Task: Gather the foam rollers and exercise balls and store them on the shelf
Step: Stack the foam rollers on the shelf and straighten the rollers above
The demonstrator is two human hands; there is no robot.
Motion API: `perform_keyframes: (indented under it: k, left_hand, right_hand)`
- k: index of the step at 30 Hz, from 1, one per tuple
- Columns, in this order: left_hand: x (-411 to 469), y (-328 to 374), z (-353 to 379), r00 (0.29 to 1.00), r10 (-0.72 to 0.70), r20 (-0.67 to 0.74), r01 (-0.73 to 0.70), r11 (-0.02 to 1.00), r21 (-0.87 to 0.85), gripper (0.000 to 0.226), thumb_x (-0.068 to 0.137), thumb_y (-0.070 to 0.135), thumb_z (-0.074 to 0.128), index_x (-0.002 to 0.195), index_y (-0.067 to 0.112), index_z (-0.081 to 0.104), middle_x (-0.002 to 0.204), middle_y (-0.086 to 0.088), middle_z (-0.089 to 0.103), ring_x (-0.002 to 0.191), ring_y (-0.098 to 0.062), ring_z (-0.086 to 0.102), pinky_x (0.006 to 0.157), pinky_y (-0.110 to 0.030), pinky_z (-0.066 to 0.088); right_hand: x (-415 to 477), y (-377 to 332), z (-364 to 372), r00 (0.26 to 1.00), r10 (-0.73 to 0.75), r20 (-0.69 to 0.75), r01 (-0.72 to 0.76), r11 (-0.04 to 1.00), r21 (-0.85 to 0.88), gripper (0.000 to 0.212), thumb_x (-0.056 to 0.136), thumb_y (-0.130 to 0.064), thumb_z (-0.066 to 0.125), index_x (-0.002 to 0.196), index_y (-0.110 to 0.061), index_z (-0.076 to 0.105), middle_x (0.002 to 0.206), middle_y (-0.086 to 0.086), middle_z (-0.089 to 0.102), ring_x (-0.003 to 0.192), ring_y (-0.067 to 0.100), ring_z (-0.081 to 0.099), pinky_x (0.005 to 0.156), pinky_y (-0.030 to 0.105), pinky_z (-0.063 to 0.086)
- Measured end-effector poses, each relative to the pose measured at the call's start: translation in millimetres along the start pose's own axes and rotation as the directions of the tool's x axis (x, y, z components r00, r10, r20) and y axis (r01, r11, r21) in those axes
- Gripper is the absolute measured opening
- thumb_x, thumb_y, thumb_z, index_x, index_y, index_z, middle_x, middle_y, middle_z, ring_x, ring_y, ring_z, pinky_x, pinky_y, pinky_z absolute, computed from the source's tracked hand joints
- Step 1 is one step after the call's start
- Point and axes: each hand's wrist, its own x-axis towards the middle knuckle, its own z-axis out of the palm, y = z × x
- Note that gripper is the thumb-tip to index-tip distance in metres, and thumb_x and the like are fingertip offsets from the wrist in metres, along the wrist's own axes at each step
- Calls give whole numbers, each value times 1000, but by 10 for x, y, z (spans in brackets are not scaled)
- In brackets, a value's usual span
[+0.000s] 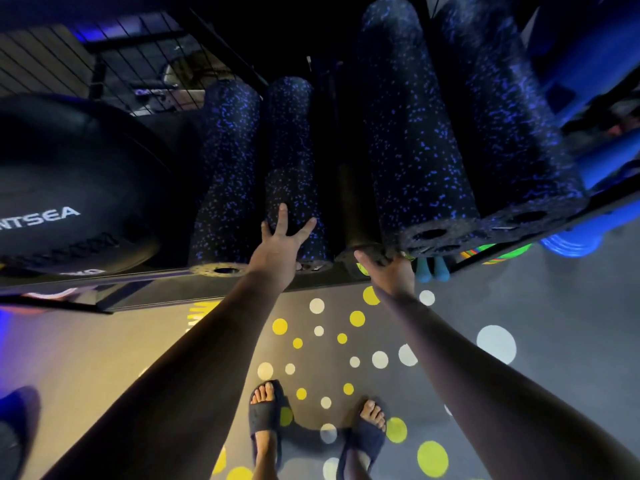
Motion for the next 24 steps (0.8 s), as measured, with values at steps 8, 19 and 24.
perform_keyframes:
  k: [8, 19, 24]
  left_hand:
    - [29, -96, -17, 993, 23, -114, -23, 1000, -5, 92, 101, 13, 62, 163, 45, 2, 172, -12, -10, 155, -49, 9, 116, -55, 40]
    - [2, 71, 35, 989, -48, -143, 49, 999, 5, 86, 102, 27, 61, 164, 41, 4, 173, -11, -3, 153, -50, 16, 114, -54, 40]
    - [-9, 115, 14, 990, -57, -127, 61, 998, 27, 79, 105, 15, 53, 164, 41, 8, 173, -9, -3, 153, -50, 19, 114, -54, 40]
  right_hand:
    - [-279, 265, -643, 992, -122, -22, 121, 991, -55, 23, 88, -26, 73, 91, -17, 53, 84, -8, 70, 89, 17, 70, 67, 12, 47]
    - [-135, -469, -1434, 615, -788, -26, 555, 456, -696, 99, 73, -34, 78, 158, -14, 29, 161, 17, 28, 148, 41, 25, 124, 49, 19]
    - [75, -563, -1436, 699, -699, 151, 591, 446, -672, 106, 80, -19, 77, 163, -22, 10, 167, 19, 11, 153, 38, 16, 126, 46, 15]
